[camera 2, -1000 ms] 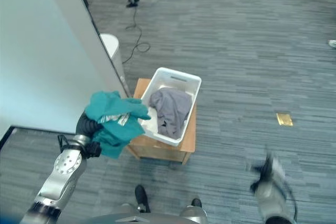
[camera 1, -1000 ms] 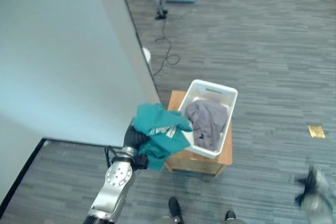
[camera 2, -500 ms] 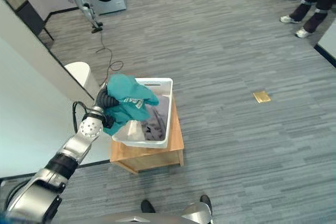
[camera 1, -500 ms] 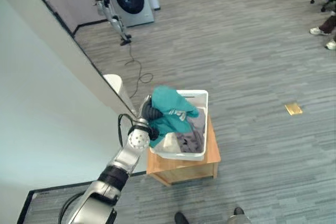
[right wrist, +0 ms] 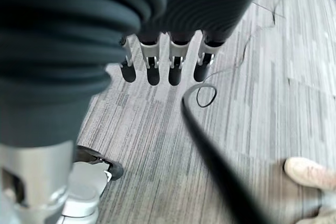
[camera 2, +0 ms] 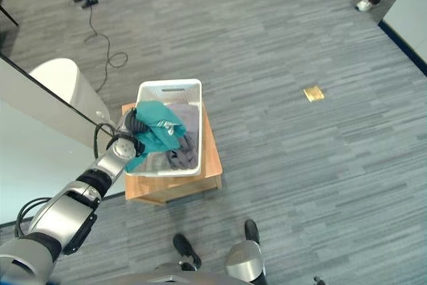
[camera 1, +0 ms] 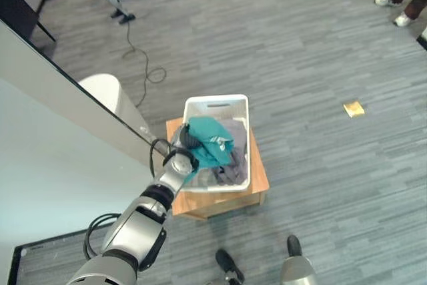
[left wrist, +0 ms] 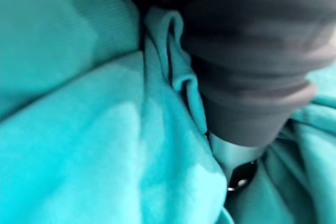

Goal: Pick up bed clothes into laundry basket.

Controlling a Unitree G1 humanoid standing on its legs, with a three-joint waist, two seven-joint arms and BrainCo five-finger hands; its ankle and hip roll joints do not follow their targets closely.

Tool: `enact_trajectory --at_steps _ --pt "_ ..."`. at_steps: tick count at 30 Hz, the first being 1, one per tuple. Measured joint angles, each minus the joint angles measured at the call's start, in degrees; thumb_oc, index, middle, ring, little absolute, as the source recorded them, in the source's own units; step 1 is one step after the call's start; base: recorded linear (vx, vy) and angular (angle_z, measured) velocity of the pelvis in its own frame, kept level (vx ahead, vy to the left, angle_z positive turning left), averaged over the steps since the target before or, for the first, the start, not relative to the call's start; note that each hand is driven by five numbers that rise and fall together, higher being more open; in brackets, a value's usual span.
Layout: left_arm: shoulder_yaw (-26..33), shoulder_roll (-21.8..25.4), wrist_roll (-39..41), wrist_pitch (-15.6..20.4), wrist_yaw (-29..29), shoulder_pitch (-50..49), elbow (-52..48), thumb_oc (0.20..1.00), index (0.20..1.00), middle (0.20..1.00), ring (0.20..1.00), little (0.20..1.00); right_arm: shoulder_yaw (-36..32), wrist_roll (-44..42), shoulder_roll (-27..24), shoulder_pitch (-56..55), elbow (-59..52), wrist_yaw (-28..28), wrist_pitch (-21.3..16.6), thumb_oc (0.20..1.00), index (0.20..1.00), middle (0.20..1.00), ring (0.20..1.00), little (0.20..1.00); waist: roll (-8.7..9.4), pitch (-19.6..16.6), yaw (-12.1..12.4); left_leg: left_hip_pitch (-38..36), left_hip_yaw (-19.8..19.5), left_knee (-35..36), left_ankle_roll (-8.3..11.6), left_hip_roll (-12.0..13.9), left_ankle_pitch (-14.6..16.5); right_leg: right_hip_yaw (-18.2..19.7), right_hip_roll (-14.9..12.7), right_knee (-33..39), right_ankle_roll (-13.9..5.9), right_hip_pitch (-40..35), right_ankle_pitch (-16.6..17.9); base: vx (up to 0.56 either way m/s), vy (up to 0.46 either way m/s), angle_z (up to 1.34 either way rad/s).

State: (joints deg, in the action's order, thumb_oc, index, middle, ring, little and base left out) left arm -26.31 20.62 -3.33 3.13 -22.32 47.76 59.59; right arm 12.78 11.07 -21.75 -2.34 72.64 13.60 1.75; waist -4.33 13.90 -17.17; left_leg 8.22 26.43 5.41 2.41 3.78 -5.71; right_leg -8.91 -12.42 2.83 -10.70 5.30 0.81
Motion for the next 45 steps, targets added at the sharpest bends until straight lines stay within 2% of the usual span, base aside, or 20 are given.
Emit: enact_trajectory --at_steps 2,3,4,10,18,20,24,26,29,30,32,34,35,37,39,40,41,43,44,45 --pt "-0.3 0.6 0.2 0.0 0.0 2.1 0.4 0.2 0.2 0.2 0.2 0.2 0.0 -0.2 0.1 0.4 -0.3 0.2 -0.5 1.0 1.0 1.0 1.0 1.0 0.64 2.0 -0.2 0.8 0.3 0.0 -0.37 -0.2 -0.3 0.3 -0.2 0.1 -0.11 0.9 0.5 -0.07 -0.014 -0.07" --pt "-0.3 1.1 0.2 0.0 0.0 2.7 0.6 0.304 0.304 0.304 0.304 0.304 0.0 -0.5 0.3 0.4 -0.2 0.2 -0.6 1.0 1.0 1.0 1.0 1.0 1.0 2.6 -0.3 1.1 0.6 0.0 -0.37 -0.3 -0.3 0.5 -0.3 0.1 -0.13 1.3 0.6 -0.07 -0.023 -0.16" --pt "-0.3 2.5 0.5 0.1 0.0 4.1 1.7 1.0 1.0 1.0 1.0 1.0 0.2 -1.0 0.5 0.4 -0.3 0.2 -0.7 1.0 1.0 1.0 1.0 1.0 1.43 3.6 -0.5 2.0 1.2 0.0 -0.37 -0.3 -0.3 1.2 -0.4 0.2 -0.24 2.7 0.9 -0.05 -0.013 -0.15" --pt "-0.3 4.5 0.8 0.1 0.0 5.3 3.6 1.0 1.0 1.0 1.0 1.0 1.1 -2.8 2.1 0.4 -0.4 0.2 -1.4 1.0 1.0 1.0 1.0 1.0 1.99 5.3 -1.5 2.4 1.7 0.0 -0.51 -0.3 -0.4 1.4 -0.3 1.5 -0.21 2.7 1.7 0.0 -0.012 -0.08" --pt "1.0 1.8 1.2 -0.9 -2.1 5.8 -0.8 1.0 1.0 1.0 1.0 1.0 3.3 -3.3 1.9 8.2 -7.4 3.2 -1.9 1.0 1.0 1.0 1.0 1.0 2.06 4.9 0.6 -2.8 0.0 0.0 -0.55 -0.3 -0.4 -1.8 0.1 2.6 -0.16 -4.0 1.7 0.05 -0.032 0.07" --pt "7.9 0.3 6.0 0.9 -4.7 -3.0 -23.9 1.0 1.0 1.0 1.0 1.0 2.5 -3.3 -0.9 10.0 -14.9 5.0 -0.9 1.0 1.0 1.0 1.0 1.0 2.1 4.3 2.0 -4.0 -0.8 0.0 -0.55 0.0 -0.4 -2.7 0.5 2.7 -0.15 -5.6 1.7 0.05 -0.061 0.15" --pt "10.4 -0.9 10.1 8.0 -4.0 -25.2 -52.5 1.0 1.0 1.0 1.0 1.0 -1.9 -3.2 -6.9 12.6 -25.2 7.2 -1.6 1.0 1.0 1.0 1.0 1.0 2.21 0.0 4.9 -6.9 -1.8 0.0 -0.46 0.3 -0.3 -3.4 0.7 2.9 0.04 -8.6 1.4 0.05 -0.03 0.1" --pt "13.5 -0.8 13.5 9.0 -1.6 -32.3 -54.7 1.0 1.0 1.0 1.0 1.0 -4.1 -3.3 -11.6 11.8 -31.9 7.0 -0.1 1.0 1.0 1.0 1.0 1.0 1.68 -3.2 8.4 -6.8 -2.8 0.3 0.5 0.8 1.4 -4.5 1.5 2.9 0.64 -9.7 0.5 0.07 -0.038 0.25" --pt "21.7 0.9 19.1 10.5 1.5 -46.6 -57.2 1.0 1.0 1.0 1.0 1.0 -11.8 -2.9 -16.7 8.6 -45.2 6.3 1.4 1.0 1.0 1.0 1.0 1.0 2.68 -6.2 10.2 -7.8 -4.2 0.3 0.4 0.9 1.3 -6.4 1.4 2.7 0.59 -11.8 -0.2 -0.04 0.016 0.33" --pt "25.3 0.4 20.0 10.5 2.5 -51.0 -57.2 1.0 1.0 1.0 1.0 1.0 -16.7 -2.7 -15.8 4.3 -62.2 5.3 3.3 1.0 1.0 1.0 1.0 1.0 2.41 -6.2 9.8 -7.8 -5.0 0.2 0.56 0.7 1.2 -6.8 1.4 1.9 0.75 -11.1 -0.6 -0.07 0.049 0.25" --pt "34.5 -3.6 20.7 10.9 2.4 -61.7 -61.1 1.0 1.0 1.0 1.0 1.0 -23.6 1.8 -7.1 -9.6 -87.1 6.2 -7.1 1.0 1.0 1.0 1.0 1.0 2.78 -6.2 10.1 -8.6 -5.2 0.0 -0.27 1.0 0.6 -7.5 1.2 -5.5 0.56 -9.6 -3.3 -0.08 0.005 0.27" --pt "36.0 -4.7 21.3 11.2 1.6 -65.4 -58.3 1.0 1.0 1.0 1.0 1.0 -19.0 2.7 -2.3 -16.3 -85.7 5.5 -8.7 1.0 1.0 1.0 1.0 1.0 3.37 -6.7 10.6 -9.6 -7.4 0.1 -0.32 1.5 0.6 -7.6 0.9 -12.3 -0.42 -9.3 -4.8 -0.1 -0.045 0.41" --pt "35.0 -4.7 21.3 11.2 1.4 -65.3 -56.6 1.0 1.0 1.0 1.0 1.0 -16.2 2.7 -2.0 -16.6 -82.3 4.6 -8.2 1.0 1.0 1.0 1.0 1.0 3.22 -6.6 10.5 -9.6 -8.7 0.3 -0.19 1.7 1.2 -6.6 0.3 -17.3 -1.28 -7.4 -5.6 -0.08 -0.052 0.57" --pt "29.6 -4.4 22.4 11.1 1.9 -63.1 -53.9 1.0 1.0 1.0 1.0 1.0 -10.1 2.7 -0.5 -16.4 -77.0 2.4 -7.7 1.0 1.0 1.0 1.0 1.0 2.97 -6.3 10.1 -6.8 -11.1 0.2 -0.68 1.6 0.8 4.5 2.2 -26.1 -1.47 -0.2 -9.4 -0.08 -0.124 1.09" --pt "28.0 -4.5 22.7 11.3 2.3 -61.5 -53.7 1.0 1.0 1.0 1.0 1.0 -9.6 2.7 0.3 -13.9 -76.8 2.2 -8.1 1.0 1.0 1.0 1.0 1.0 3.19 -5.6 11.3 -4.5 -14.4 -0.7 -0.76 0.0 -1.4 12.3 4.1 -23.6 -0.23 0.1 -10.0 -0.19 -0.278 1.19" --pt "27.8 -4.6 23.0 11.3 2.3 -61.1 -53.6 1.0 1.0 1.0 1.0 1.0 -9.6 2.7 0.3 -13.3 -76.8 2.2 -8.5 1.0 1.0 1.0 1.0 1.0 3.77 -5.3 11.3 -4.4 -14.7 -0.8 -0.75 -0.8 -1.4 13.5 4.3 -21.7 1.06 -1.4 -10.9 -0.22 -0.303 1.12" --pt "27.7 -5.4 23.3 11.4 2.5 -61.5 -53.8 1.0 1.0 1.0 1.0 1.0 -9.8 2.7 0.0 -11.9 -77.3 2.3 -8.5 1.0 1.0 1.0 1.0 1.0 2.66 -5.0 13.1 -3.5 -17.6 -0.7 0.41 -1.2 -3.8 15.4 5.8 -20.6 2.25 -3.4 -12.5 -0.18 -0.236 0.97" --pt "27.8 -6.6 23.5 11.8 2.8 -60.5 -54.2 1.0 1.0 1.0 1.0 1.0 -9.5 2.6 -0.7 -10.5 -77.3 2.6 -8.6 1.0 1.0 1.0 1.0 1.0 1.11 -5.4 12.6 -1.4 -22.9 0.0 1.76 -0.5 -3.9 21.7 11.3 -15.2 5.68 -7.3 -15.0 -0.15 -0.169 1.68" --pt "27.9 -6.7 23.5 12.0 3.0 -59.5 -54.5 1.0 1.0 1.0 1.0 1.0 -9.0 2.6 -1.5 -9.1 -77.1 2.1 -8.7 1.0 1.0 1.0 1.0 1.0 0.93 -3.9 13.1 -0.6 -23.3 -0.1 5.26 0.3 -0.8 20.0 11.5 -11.4 7.36 -9.0 -13.0 -0.3 -0.289 1.53" --pt "30.7 -6.1 23.9 12.3 2.6 -63.2 -54.8 1.0 1.0 1.0 1.0 1.0 -5.3 2.6 -2.0 -3.3 -75.8 1.9 -9.1 1.0 1.0 1.0 1.0 1.0 1.44 -3.2 17.9 0.3 -21.6 -5.9 3.31 2.0 -1.1 17.5 10.5 -10.9 7.62 -7.4 -10.7 -0.38 -0.334 0.66"
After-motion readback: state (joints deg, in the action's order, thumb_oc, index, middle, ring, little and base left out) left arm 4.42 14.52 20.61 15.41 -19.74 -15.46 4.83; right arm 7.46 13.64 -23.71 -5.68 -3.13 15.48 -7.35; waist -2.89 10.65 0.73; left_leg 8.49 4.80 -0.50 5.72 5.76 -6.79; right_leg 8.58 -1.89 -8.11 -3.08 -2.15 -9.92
